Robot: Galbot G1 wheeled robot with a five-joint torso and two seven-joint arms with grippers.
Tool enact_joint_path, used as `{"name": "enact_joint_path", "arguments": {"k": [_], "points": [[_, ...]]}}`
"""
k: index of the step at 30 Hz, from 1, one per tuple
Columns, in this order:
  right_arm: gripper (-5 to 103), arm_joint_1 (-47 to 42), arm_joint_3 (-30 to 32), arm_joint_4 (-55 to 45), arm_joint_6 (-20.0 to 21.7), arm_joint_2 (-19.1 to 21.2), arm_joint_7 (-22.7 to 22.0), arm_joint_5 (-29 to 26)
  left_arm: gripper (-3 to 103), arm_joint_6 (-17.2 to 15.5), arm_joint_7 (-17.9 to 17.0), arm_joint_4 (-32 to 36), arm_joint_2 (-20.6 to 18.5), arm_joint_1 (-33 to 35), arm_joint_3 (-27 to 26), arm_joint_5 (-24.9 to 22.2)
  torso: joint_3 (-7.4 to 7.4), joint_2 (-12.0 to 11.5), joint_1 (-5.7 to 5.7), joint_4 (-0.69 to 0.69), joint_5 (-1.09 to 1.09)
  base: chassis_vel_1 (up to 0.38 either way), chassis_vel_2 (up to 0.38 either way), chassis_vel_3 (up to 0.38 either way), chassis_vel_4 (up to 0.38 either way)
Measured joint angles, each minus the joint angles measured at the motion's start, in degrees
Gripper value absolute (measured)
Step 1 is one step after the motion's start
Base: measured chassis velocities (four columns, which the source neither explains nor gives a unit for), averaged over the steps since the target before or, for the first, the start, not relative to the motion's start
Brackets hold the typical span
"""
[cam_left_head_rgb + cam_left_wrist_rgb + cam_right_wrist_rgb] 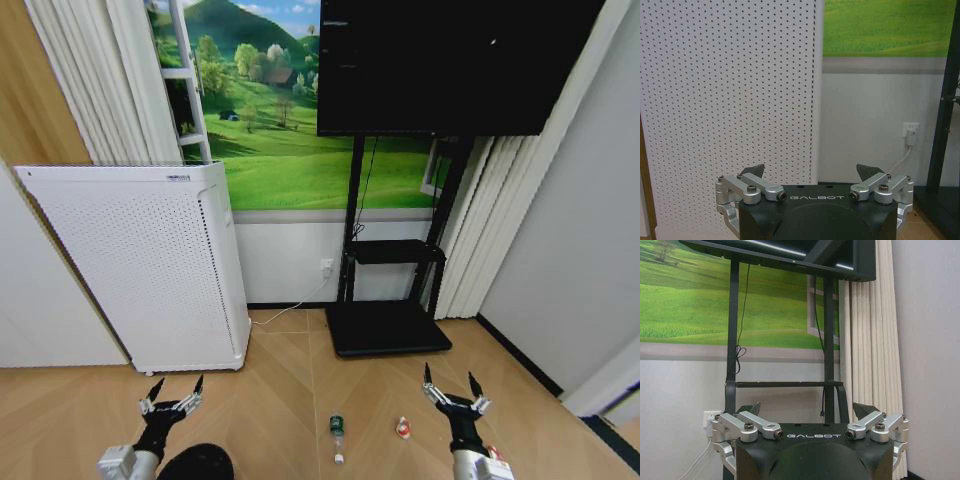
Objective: Pick up the trash bin and place the garbage on the floor into it.
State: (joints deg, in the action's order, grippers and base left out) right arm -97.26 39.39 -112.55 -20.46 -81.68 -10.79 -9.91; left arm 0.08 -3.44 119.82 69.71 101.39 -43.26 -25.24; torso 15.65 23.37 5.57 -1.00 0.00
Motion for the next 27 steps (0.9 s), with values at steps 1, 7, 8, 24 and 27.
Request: {"name": "enact_joint_path", "arguments": {"k": [1, 7, 8, 24, 27], "points": [[100, -0.01, -0.06, -0.09, 0.03, -0.01, -0.21, 0.17, 100, -0.3, -0.26, -0.22, -0.32, -0.62, -0.45, -0.57, -0.24, -0.36, -0.13, -0.01, 0.0, 0.0, 0.0, 0.0, 0.0], [100, -0.41, -0.06, -0.59, 0.05, 0.0, -0.39, 0.41, 100, -0.79, -0.54, -0.63, -0.88, -1.6, -1.13, -1.59, -1.28, -1.92, -0.66, 0.0, 0.0, 0.0, 0.0, 0.0, 0.0], [100, -0.41, -0.06, -0.59, 0.05, 0.0, -0.39, 0.41, 100, -0.79, -0.54, -0.63, -0.88, -1.6, -1.13, -1.59, -1.28, -1.92, -0.66, 0.0, 0.0, 0.0, 0.0, 0.0, 0.0], [100, -0.21, -1.4, 1.07, -0.41, -0.77, -0.3, 1.1, 100, -1.06, -1.03, -0.48, -2.09, -1.49, -3.5, -3.37, -3.66, -5.6, -1.93, 0.0, 0.0, 0.0, 0.0, 0.0, 0.0], [100, 0.05, -1.72, 0.99, -0.34, -0.57, -0.3, 1.08, 100, -1.03, -1.03, -0.36, -2.24, -1.54, -3.55, -3.36, -4.1, -6.25, -2.15, 0.0, 0.0, 0.0, 0.0, 0.0, 0.0]]}}
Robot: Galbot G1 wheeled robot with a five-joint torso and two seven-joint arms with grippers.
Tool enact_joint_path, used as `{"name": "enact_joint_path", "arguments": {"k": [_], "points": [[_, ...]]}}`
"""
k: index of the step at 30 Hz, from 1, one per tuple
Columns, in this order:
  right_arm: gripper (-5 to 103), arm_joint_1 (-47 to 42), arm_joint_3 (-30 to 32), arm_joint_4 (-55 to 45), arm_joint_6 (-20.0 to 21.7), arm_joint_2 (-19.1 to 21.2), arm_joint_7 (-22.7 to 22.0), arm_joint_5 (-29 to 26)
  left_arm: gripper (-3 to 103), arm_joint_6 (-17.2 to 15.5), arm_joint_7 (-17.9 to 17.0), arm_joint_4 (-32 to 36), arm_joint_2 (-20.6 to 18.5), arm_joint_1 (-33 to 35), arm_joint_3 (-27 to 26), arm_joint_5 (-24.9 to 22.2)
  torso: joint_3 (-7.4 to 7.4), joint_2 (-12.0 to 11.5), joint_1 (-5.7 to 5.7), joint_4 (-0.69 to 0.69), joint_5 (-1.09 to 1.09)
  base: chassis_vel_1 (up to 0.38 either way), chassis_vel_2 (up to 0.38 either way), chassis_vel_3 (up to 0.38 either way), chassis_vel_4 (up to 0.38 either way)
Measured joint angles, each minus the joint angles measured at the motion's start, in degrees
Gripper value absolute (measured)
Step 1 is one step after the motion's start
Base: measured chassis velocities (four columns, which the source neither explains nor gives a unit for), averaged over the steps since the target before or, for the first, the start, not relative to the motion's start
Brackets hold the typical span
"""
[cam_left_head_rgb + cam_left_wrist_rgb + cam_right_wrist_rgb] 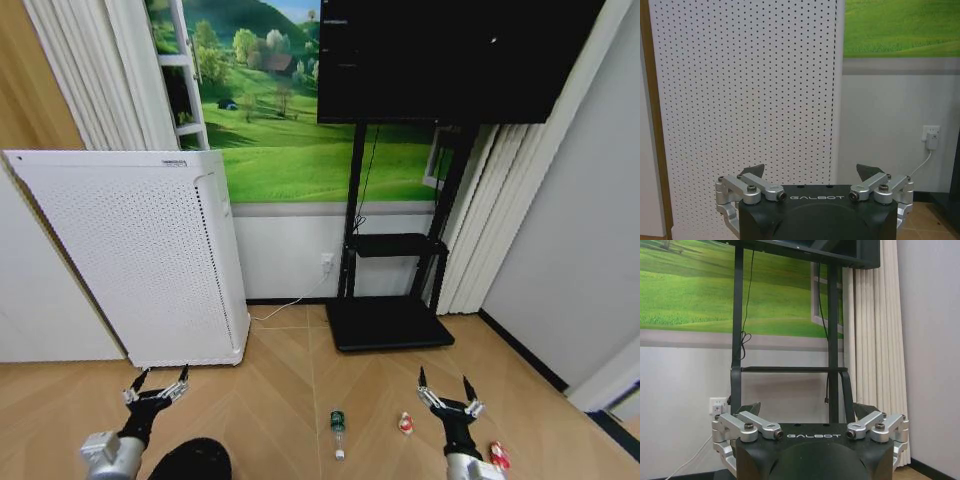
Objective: Pick up the trash bin and place the garbage on the floor into it.
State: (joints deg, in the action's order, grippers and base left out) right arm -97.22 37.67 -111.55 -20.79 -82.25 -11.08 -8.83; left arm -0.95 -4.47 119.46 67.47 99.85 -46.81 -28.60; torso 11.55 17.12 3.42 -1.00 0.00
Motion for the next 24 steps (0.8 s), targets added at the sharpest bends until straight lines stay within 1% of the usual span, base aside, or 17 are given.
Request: {"name": "enact_joint_path", "arguments": {"k": [3, 7, 10, 15, 18, 19, 22, 24], "points": [[100, 0.08, 0.17, -0.1, 0.02, 0.48, 0.0, -0.06, 100, 0.05, 0.0, 0.23, 0.13, 0.16, 0.1, 0.0, -0.72, -1.0, -0.29, 0.0, 0.0, 0.0, 0.0, 0.0, 0.0], [100, 0.08, 0.52, -0.27, -0.02, 0.65, 0.0, -0.22, 100, 0.05, 0.0, 0.33, 0.19, 0.19, 0.37, 0.06, -1.13, -1.61, -0.48, 0.0, 0.0, 0.0, 0.0, 0.0, 0.0], [100, 0.06, 0.73, -0.3, -0.08, 0.69, -0.09, -0.39, 100, -0.11, 0.0, 0.55, 0.21, 0.14, 1.16, 0.47, -1.86, -2.64, -0.78, 0.0, 0.0, 0.0, 0.0, 0.0, 0.0], [100, 0.1, 0.72, -0.24, -0.1, 0.63, -0.27, -0.37, 100, -0.12, 0.01, 0.56, -0.1, 0.13, 1.73, 0.94, -2.37, -3.37, -0.98, 0.0, 0.0, 0.0, 0.0, 0.0, 0.0], [100, 0.09, 0.72, -0.39, -0.1, 0.5, -0.35, -0.34, 100, -0.12, 0.05, 0.62, -0.56, -0.02, 1.94, 0.99, -3.03, -4.31, -1.28, 0.0, 0.0, 0.0, 0.0, 0.0, 0.0], [100, 0.09, 0.72, -0.39, -0.1, 0.5, -0.35, -0.34, 100, -0.12, 0.05, 0.62, -0.56, -0.02, 1.94, 0.99, -3.03, -4.31, -1.28, 0.0, 0.0, 0.0, 0.0, 0.0, 0.0], [100, -0.05, 0.87, -0.5, -0.1, 0.4, -0.43, -0.25, 100, -0.12, 0.1, 0.55, -0.65, -0.32, 2.08, 0.99, -3.78, -5.33, -1.55, -0.01, 0.0, 0.0, 0.0, 0.0, 0.0], [100, -0.06, 0.9, -0.51, -0.1, 0.39, -0.47, -0.24, 100, -0.12, 0.12, 0.55, -0.7, -0.41, 2.11, 0.97, -3.98, -5.6, -1.62, -0.01, 0.0, 0.0, 0.0, 0.0, 0.0]]}}
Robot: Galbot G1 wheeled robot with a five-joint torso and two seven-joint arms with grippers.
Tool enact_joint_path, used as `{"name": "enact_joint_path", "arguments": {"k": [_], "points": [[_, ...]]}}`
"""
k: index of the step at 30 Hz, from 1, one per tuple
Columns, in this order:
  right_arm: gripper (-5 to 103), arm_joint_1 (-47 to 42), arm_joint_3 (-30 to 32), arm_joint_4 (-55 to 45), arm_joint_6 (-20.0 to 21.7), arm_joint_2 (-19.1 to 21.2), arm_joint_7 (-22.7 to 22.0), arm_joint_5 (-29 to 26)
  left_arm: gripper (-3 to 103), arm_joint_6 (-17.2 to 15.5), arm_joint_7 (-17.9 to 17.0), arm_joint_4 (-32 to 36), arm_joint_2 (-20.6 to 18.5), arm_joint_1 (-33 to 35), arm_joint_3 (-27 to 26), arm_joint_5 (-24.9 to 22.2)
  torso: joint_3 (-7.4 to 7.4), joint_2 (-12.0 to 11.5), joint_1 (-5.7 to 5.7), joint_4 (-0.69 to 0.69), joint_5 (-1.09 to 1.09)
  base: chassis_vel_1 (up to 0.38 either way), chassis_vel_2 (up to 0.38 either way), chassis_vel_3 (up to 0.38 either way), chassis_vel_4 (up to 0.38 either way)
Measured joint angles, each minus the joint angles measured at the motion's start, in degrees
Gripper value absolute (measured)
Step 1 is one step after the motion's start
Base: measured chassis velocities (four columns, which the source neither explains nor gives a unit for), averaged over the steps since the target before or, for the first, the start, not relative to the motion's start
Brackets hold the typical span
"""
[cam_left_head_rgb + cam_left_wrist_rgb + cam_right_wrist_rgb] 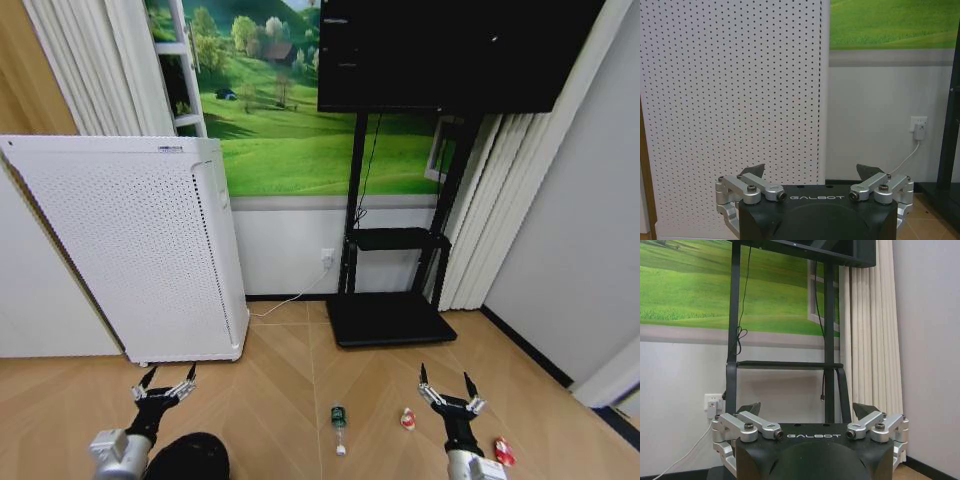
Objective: Pick up the trash bin and place the garbage on the floor into it.
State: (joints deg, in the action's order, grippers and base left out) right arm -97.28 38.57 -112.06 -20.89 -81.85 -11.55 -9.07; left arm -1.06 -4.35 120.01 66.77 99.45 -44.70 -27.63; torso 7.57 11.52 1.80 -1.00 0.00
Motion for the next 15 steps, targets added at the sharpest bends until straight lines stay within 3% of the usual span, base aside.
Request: {"name": "enact_joint_path", "arguments": {"k": [7, 12, 15], "points": [[100, 0.16, 0.08, 0.02, 0.02, 0.02, -0.19, 0.01, 100, -0.19, -0.01, 0.05, -0.26, -0.25, -0.04, -0.04, -1.14, -1.53, -0.4, 0.0, 0.0, 0.0, 0.0, 0.0, 0.0], [100, 0.24, 0.07, 0.36, 0.1, -0.03, -0.28, -0.13, 100, 0.1, -2.78, 1.36, -0.83, 0.76, -1.35, 2.72, -1.55, -2.06, -0.52, -0.01, 0.01, 0.0, 0.0, 0.0, 0.0], [100, 0.53, 0.07, 0.77, 0.16, -0.1, -0.29, -0.32, 100, -1.91, -4.94, 3.21, -1.6, 3.35, -3.36, 4.4, -1.59, -2.11, -0.52, 0.0, -0.01, 0.0, 0.0, 0.0, 0.0]]}}
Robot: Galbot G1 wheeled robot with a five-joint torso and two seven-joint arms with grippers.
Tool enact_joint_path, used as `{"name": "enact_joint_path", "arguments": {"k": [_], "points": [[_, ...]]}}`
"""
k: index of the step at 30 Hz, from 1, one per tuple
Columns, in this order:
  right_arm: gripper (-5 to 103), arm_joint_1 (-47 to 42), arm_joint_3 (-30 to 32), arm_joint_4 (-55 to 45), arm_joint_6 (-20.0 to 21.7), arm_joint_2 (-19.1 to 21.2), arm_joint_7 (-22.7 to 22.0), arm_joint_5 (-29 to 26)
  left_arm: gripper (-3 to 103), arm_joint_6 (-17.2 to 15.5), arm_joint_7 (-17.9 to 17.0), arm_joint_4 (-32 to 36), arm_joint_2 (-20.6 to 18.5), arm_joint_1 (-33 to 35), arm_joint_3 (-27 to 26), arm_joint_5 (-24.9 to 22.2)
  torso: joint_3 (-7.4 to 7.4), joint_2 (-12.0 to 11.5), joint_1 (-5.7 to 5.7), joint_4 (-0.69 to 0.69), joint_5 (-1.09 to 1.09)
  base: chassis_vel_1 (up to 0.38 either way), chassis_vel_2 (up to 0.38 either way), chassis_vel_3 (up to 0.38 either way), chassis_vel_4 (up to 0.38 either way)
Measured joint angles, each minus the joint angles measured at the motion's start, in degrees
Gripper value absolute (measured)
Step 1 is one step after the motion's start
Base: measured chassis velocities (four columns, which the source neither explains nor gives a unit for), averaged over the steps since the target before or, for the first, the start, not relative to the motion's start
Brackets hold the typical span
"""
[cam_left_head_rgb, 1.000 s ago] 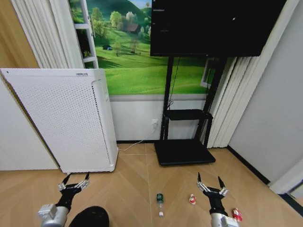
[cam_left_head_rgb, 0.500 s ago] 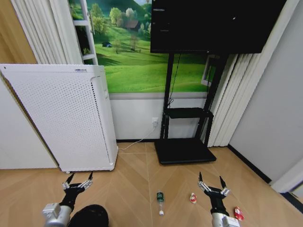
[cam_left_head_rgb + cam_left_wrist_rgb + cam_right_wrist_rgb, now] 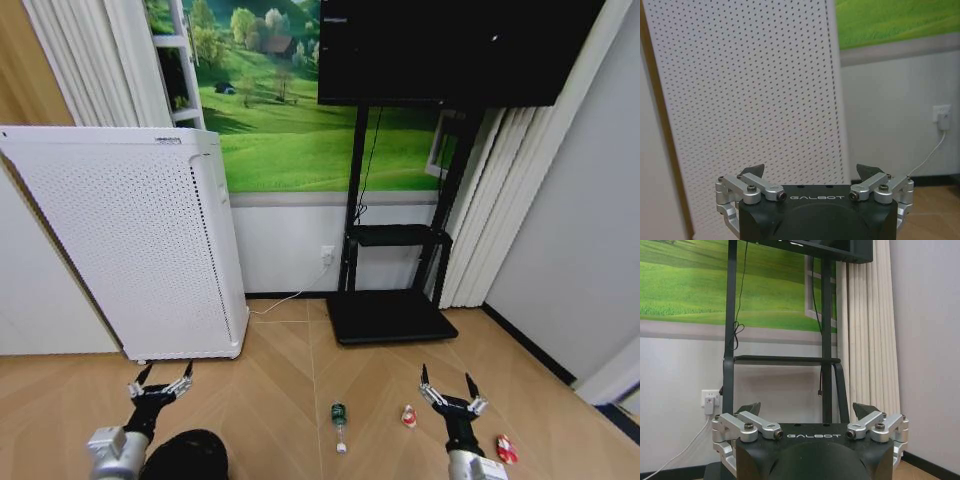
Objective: Pick up the trash bin and place the garbage on the floor into it.
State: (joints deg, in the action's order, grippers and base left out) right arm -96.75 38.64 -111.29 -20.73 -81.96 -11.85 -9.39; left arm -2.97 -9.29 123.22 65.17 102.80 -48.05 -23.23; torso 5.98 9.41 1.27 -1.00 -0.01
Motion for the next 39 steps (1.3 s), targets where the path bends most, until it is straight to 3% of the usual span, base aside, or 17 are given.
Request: {"name": "enact_joint_path", "arguments": {"k": [2, 3, 4, 7, 8, 10, 11, 13, 14, 16, 20, 24, 33, 39], "points": [[100, 0.43, -0.05, 0.36, 0.19, -0.19, -0.11, -0.26, 100, -6.13, -7.53, 1.75, -0.14, 2.94, -1.36, -2.83, 0.01, 0.01, 0.0, 0.02, 0.02, 0.0, 0.0, 0.0, 0.0], [100, 0.51, -0.08, 0.39, 0.3, -0.22, -0.15, -0.38, 100, -7.87, -9.36, 2.44, -0.15, 3.81, -1.8, -4.57, 0.02, 0.02, 0.0, 0.01, 0.02, 0.0, 0.0, 0.0, 0.0], [100, 0.51, -0.08, 0.39, 0.3, -0.22, -0.15, -0.38, 100, -7.87, -9.36, 2.44, -0.15, 3.81, -1.8, -4.57, 0.02, 0.02, 0.0, 0.01, 0.02, 0.0, 0.0, 0.0, 0.0], [100, 0.79, -0.19, 0.83, 0.49, -0.14, -0.21, -0.84, 100, -14.57, -12.08, 5.83, -0.02, 8.25, -4.54, -15.08, 0.08, 0.13, 0.02, 0.01, 0.0, 0.0, 0.0, 0.0, 0.0], [100, 0.79, -0.19, 0.83, 0.49, -0.14, -0.21, -0.84, 100, -14.57, -12.08, 5.83, -0.02, 8.25, -4.54, -15.08, 0.08, 0.13, 0.02, 0.01, 0.0, 0.0, 0.0, 0.0, 0.0], [100, 1.1, -0.25, 1.25, 0.49, -0.05, -0.21, -1.0, 101, -19.2, -14.11, 7.4, 0.16, 10.87, -5.59, -23.37, 0.13, 0.2, 0.04, 0.01, 0.03, 0.0, 0.0, 0.0, 0.0], [100, 1.1, -0.25, 1.25, 0.49, -0.05, -0.21, -1.0, 101, -19.2, -14.11, 7.4, 0.16, 10.87, -5.59, -23.37, 0.13, 0.2, 0.04, 0.01, 0.03, 0.0, 0.0, 0.0, 0.0], [100, 1.59, -0.44, 1.81, 0.5, -0.09, -0.14, -1.26, 98, -25.9, -16.51, 9.32, 0.33, 13.96, -7.6, -32.69, 0.19, 0.27, 0.07, -0.01, 0.02, 0.0, 0.0, 0.0, 0.0], [100, 1.59, -0.44, 1.81, 0.5, -0.09, -0.14, -1.26, 98, -25.9, -16.51, 9.32, 0.33, 13.96, -7.6, -32.69, 0.19, 0.27, 0.07, -0.01, 0.02, 0.0, 0.0, 0.0, 0.0], [100, 2.56, -0.94, 2.89, 0.42, 0.06, 0.07, -1.34, 98, -30.47, -18.1, 10.97, 0.13, 17.28, -9.58, -37.92, 0.23, 0.33, 0.09, 0.0, 0.0, 0.0, 0.0, 0.0, 0.0], [100, 4.41, -1.7, 4.06, 0.47, 0.32, 0.23, -1.54, 95, -33.49, -19.83, 12.46, -0.18, 20.54, -10.84, -41.47, 0.27, 0.39, 0.11, 0.01, 0.01, 0.0, 0.0, 0.0, 0.0], [100, 5.78, -2.22, 5.1, 0.53, 0.13, 0.28, -1.7, 98, -34.42, -20.23, 12.82, -0.18, 22.77, -10.99, -41.77, 0.3, 0.43, 0.12, 0.02, 0.01, 0.0, 0.0, 0.0, 0.0], [100, 8.09, -2.47, 8.26, 0.3, 0.32, 1.22, -2.25, 100, -35.24, -20.99, 12.66, -0.65, 25.56, -8.67, -39.27, 0.37, 0.52, 0.16, 0.0, 0.01, 0.0, 0.0, 0.0, 0.0], [100, 8.31, -1.97, 8.61, 0.31, 1.38, 1.33, -3.58, 100, -35.18, -20.12, 7.46, -0.51, 23.79, -6.64, -37.36, 0.41, 0.57, 0.17, 0.0, 0.02, 0.0, 0.0, 0.0, 0.0]]}}
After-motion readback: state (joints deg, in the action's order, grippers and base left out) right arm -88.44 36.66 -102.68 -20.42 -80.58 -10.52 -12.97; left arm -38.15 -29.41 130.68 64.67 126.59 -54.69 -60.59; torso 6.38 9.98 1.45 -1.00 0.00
